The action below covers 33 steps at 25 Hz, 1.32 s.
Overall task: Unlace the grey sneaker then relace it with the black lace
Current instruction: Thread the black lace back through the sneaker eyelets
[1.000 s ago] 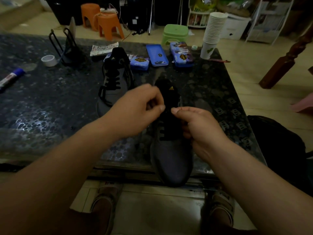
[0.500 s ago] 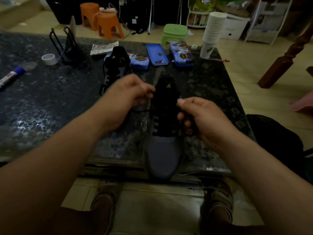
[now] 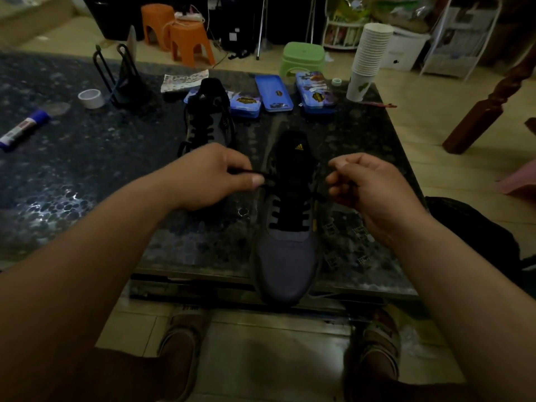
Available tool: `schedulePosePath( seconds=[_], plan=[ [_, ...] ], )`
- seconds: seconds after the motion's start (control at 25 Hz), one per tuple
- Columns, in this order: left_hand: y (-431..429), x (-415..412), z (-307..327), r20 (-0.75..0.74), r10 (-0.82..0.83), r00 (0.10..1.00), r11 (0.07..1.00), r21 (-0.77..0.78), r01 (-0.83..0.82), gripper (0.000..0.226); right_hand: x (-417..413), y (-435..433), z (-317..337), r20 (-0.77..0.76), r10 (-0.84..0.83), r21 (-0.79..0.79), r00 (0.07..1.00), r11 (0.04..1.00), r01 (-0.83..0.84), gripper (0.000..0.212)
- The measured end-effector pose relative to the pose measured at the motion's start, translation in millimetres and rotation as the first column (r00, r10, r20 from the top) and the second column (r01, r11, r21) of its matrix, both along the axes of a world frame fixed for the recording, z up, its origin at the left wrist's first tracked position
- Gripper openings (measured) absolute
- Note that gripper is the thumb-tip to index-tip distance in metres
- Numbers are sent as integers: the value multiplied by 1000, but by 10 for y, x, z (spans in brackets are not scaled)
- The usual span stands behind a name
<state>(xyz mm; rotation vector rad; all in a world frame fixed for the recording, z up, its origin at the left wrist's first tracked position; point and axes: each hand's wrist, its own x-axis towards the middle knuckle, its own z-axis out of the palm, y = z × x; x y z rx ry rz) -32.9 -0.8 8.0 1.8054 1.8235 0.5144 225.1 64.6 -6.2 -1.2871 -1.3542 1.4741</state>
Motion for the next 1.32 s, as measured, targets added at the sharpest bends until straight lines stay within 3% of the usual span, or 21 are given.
schedulePosePath(
  seconds=[0.12,0.2,0.32,0.4,0.48,0.6,0.8,0.84,0.96,1.08,1.2,1.32],
  plan=[
    [42,-36,-3,370,167,914,977,64,-205,31,-86,-37,-18,151,0,134,989,991,-20,13],
    [45,-24,16,479,185,858,954,122,-274,30,-158,-62,38,229,-44,297,972,955,-27,13],
    [38,79,102,376,104,921,917,322,-235,33,-355,-113,227,247,77,504,966,841,-196,25],
    [52,168,122,298,44,954,903,397,-166,33,-563,-146,352,296,233,489,926,796,-356,41],
    [73,220,81,214,41,976,893,431,-132,30,-709,-116,417,381,260,423,887,805,-417,39],
    [62,149,46,86,73,994,912,398,-101,25,-622,-15,439,444,249,310,861,859,-409,10],
    [52,-21,130,-121,-31,992,959,277,63,26,-353,-53,486,399,272,253,876,885,-390,30],
    [45,-16,147,-81,-16,997,961,274,38,28,-343,-61,501,337,276,238,900,900,-365,33],
    [-18,-8,219,258,81,963,956,253,-148,36,-328,-50,553,150,259,174,954,943,-283,38],
    [-77,24,286,512,35,858,947,258,-192,36,-320,-84,626,127,326,114,937,933,-340,50],
    [-63,217,281,553,-52,832,967,236,-96,34,-341,-110,679,164,458,99,873,873,-477,47],
    [-16,285,262,535,-2,845,970,208,-129,37,-304,-41,667,131,446,159,885,872,-463,31]
  ],
)
